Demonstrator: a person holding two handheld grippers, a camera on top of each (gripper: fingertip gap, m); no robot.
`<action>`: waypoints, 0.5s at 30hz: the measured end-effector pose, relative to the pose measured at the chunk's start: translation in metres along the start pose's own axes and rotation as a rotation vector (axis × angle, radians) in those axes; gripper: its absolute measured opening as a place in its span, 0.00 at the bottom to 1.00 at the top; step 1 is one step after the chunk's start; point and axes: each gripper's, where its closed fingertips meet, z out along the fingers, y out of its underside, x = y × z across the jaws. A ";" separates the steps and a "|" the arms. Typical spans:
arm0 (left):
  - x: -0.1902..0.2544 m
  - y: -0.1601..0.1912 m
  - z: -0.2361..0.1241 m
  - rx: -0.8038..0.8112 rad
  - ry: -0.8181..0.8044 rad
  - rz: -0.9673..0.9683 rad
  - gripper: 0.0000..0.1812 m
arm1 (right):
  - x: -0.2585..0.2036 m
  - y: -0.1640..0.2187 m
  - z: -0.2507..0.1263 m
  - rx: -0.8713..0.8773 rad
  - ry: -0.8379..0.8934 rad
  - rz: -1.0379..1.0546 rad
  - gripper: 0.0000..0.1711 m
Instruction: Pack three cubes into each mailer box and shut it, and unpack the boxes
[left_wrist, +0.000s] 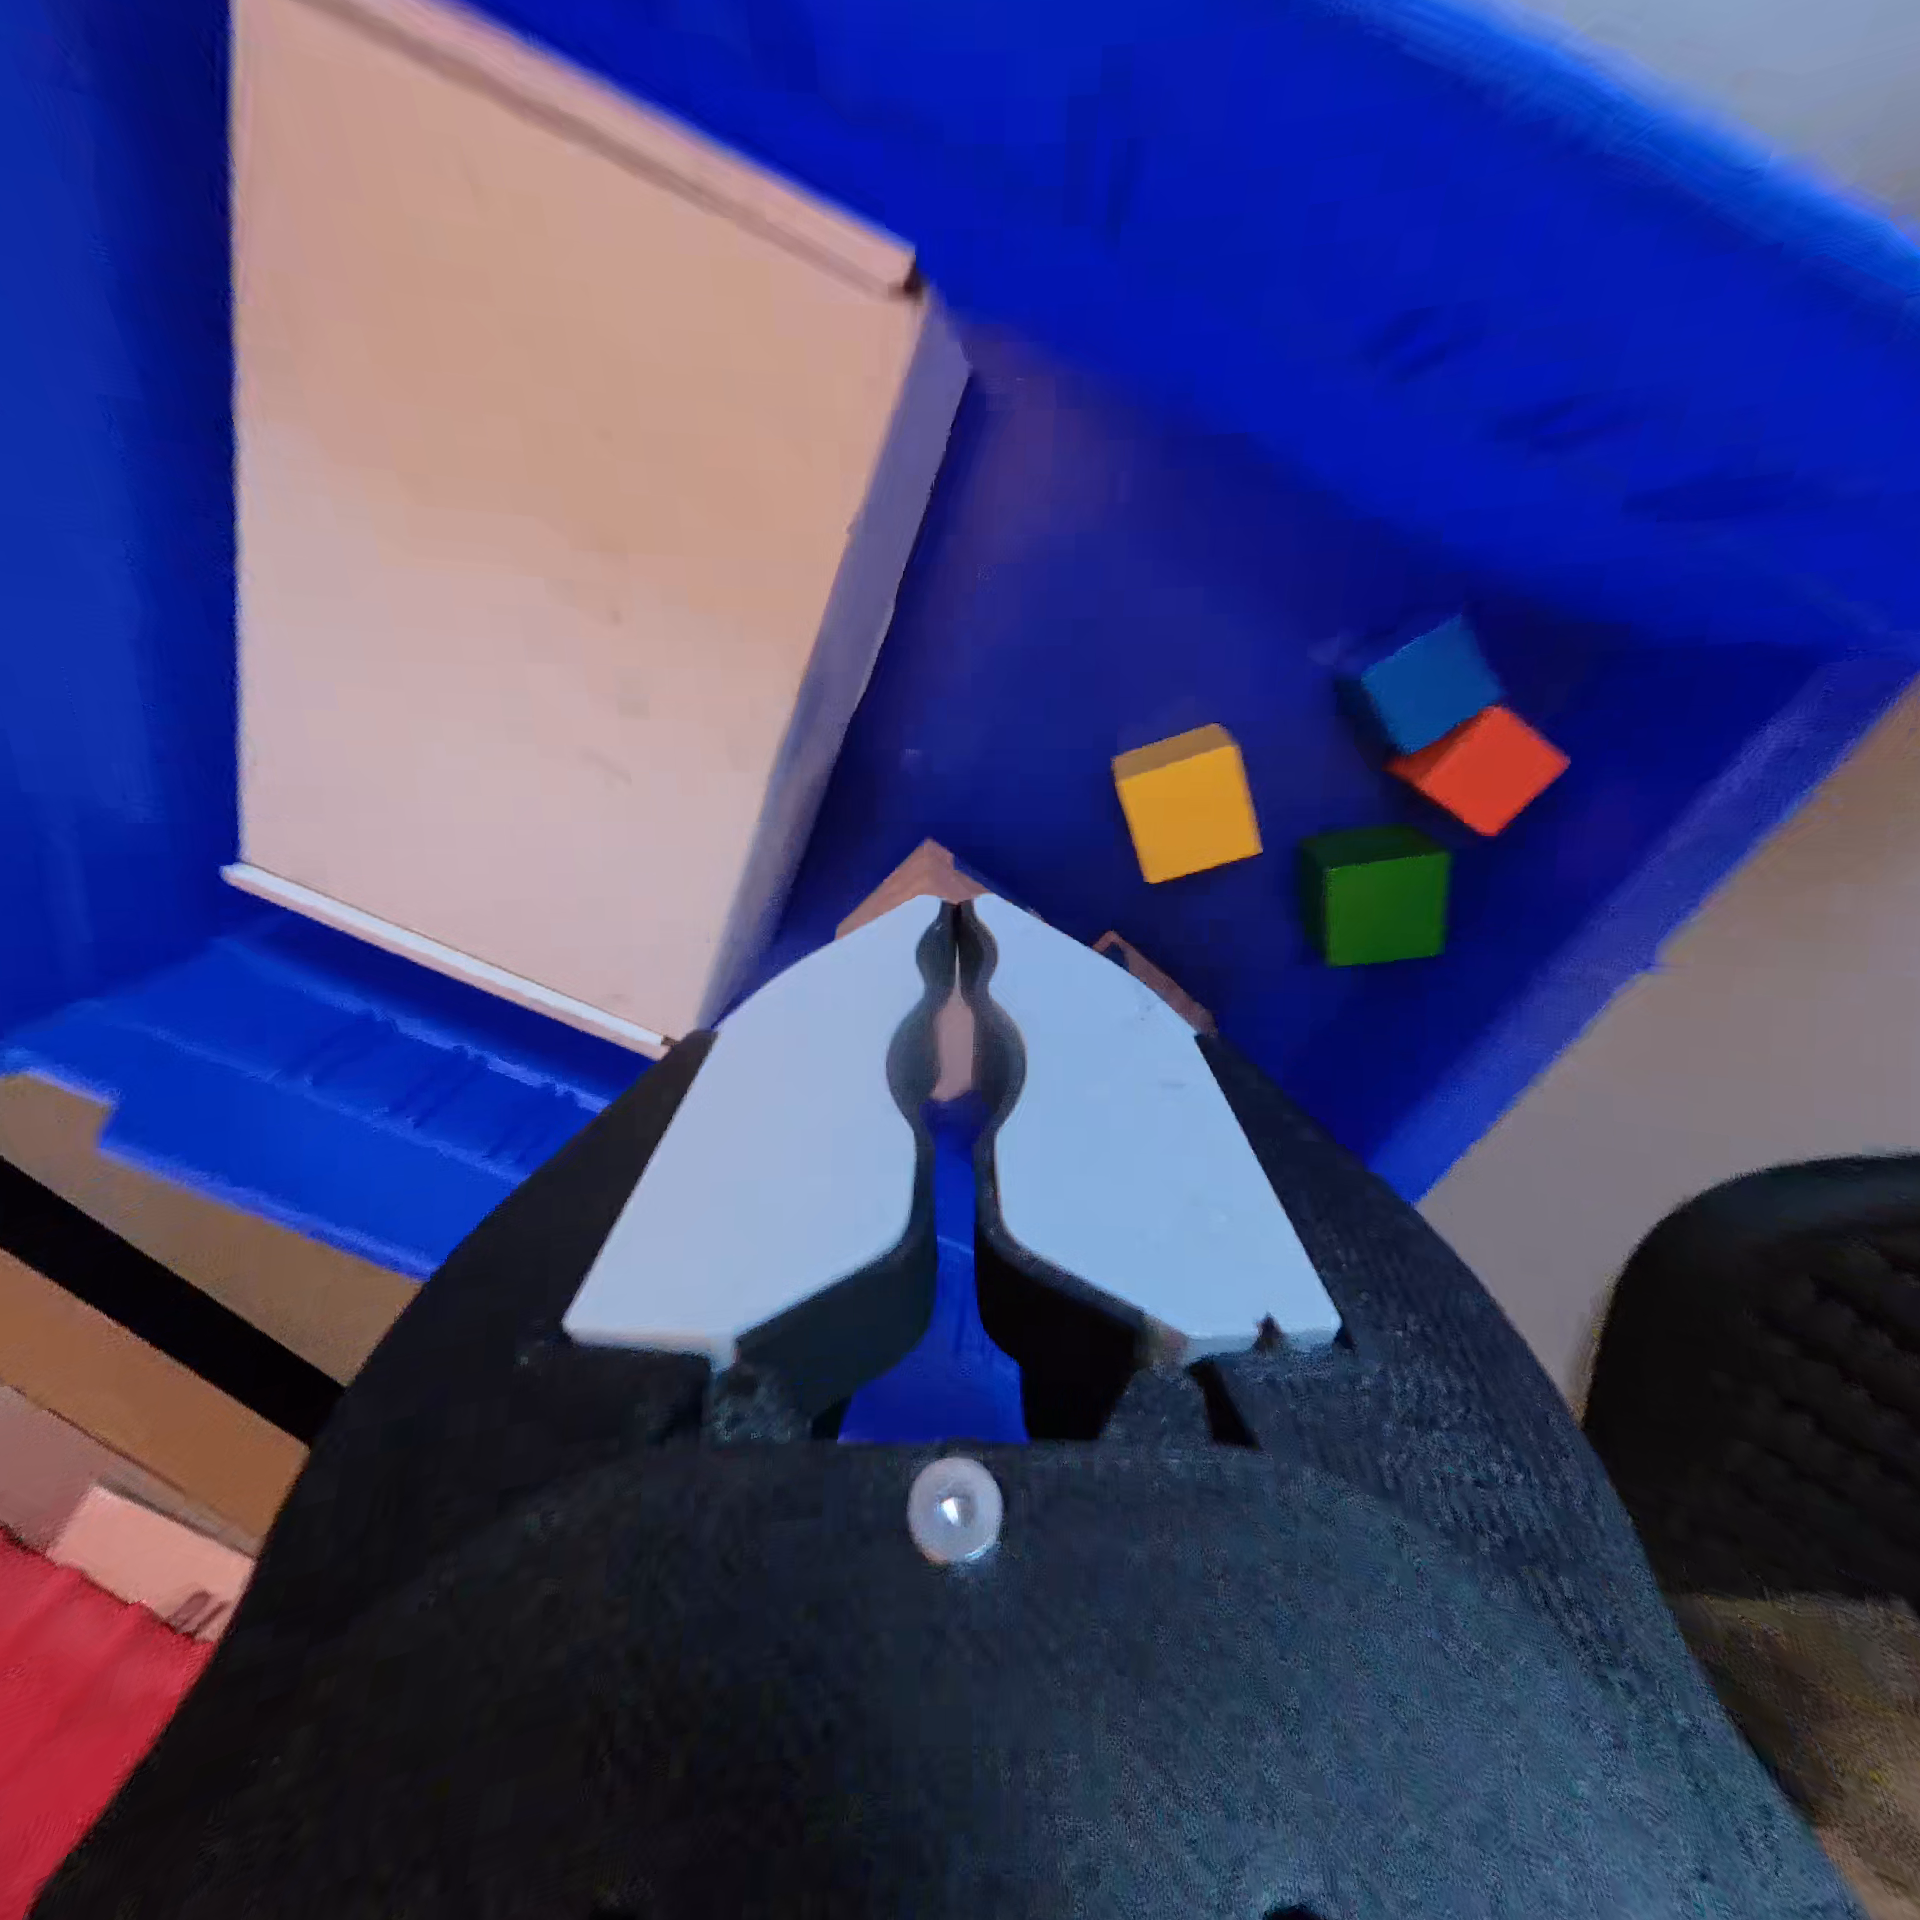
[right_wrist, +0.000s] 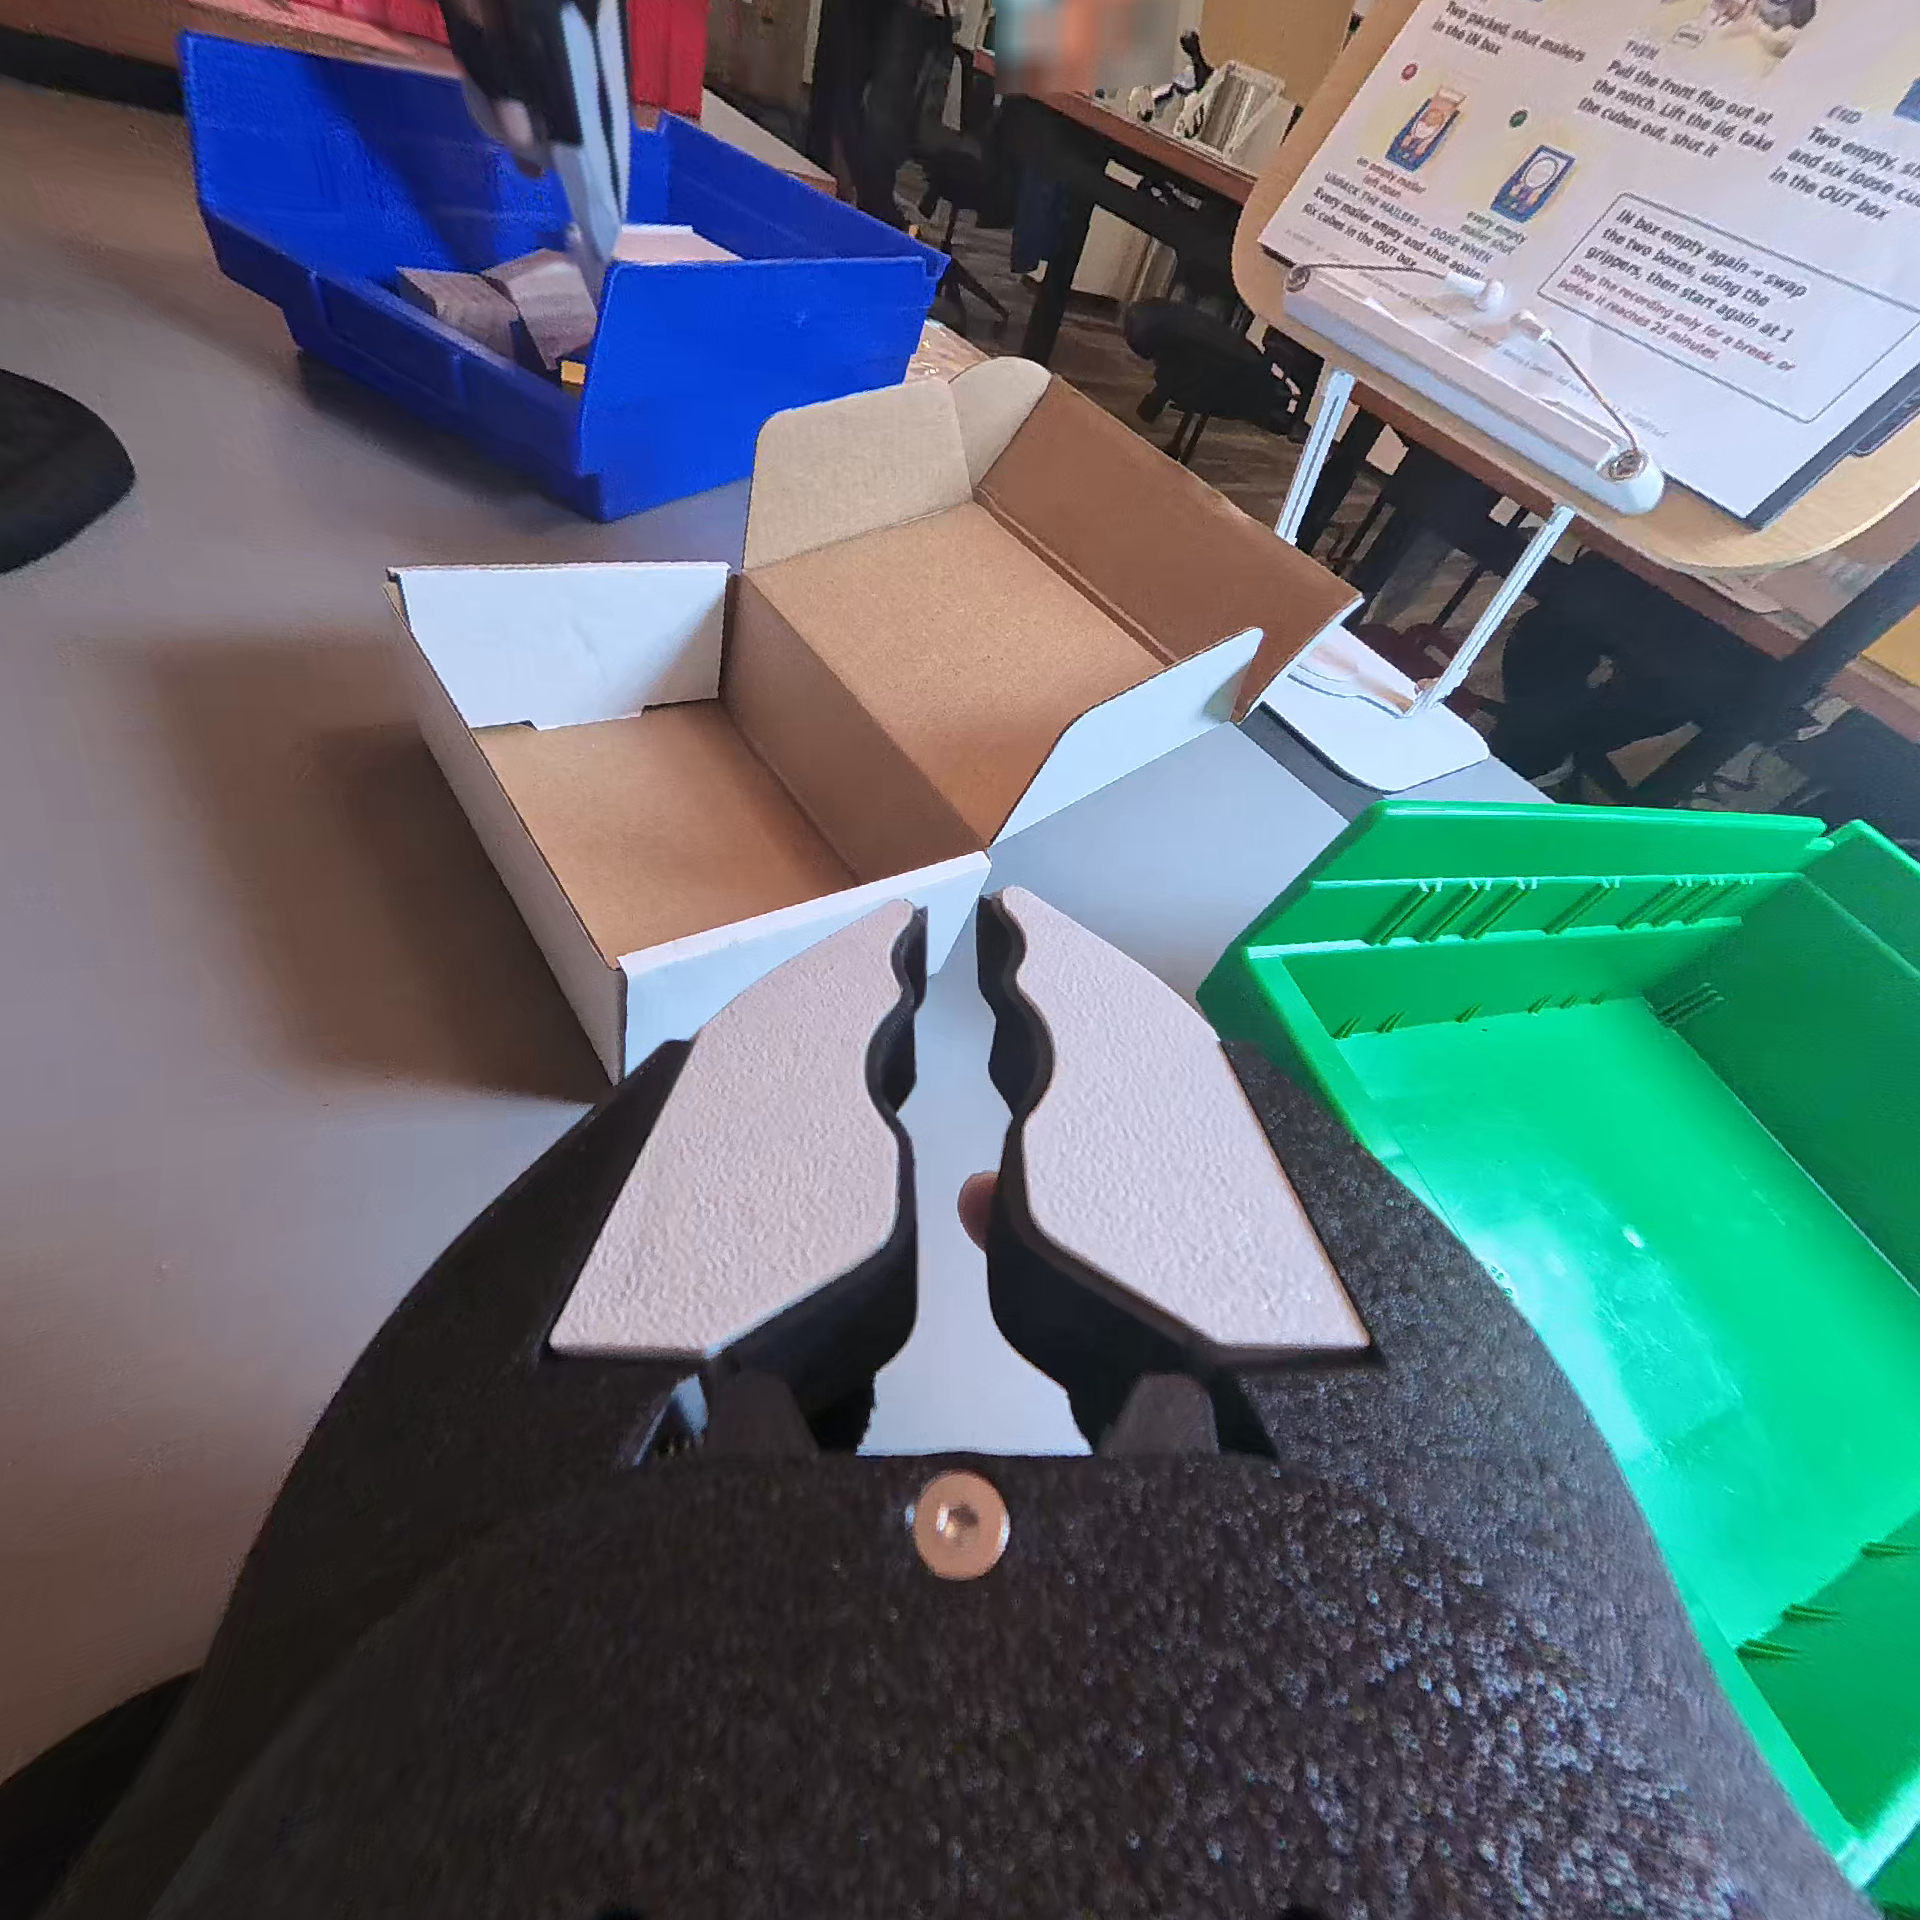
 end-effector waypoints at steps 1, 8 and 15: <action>0.002 -0.003 -0.010 -0.002 -0.008 0.027 0.04 | -0.001 0.000 0.000 -0.001 -0.003 -0.003 0.05; 0.002 0.008 -0.003 -0.144 0.005 -0.095 0.26 | -0.003 0.000 -0.003 0.010 -0.003 -0.013 0.04; -0.002 0.030 0.031 -0.205 0.089 -0.392 0.45 | -0.004 -0.001 -0.005 0.016 -0.004 -0.018 0.03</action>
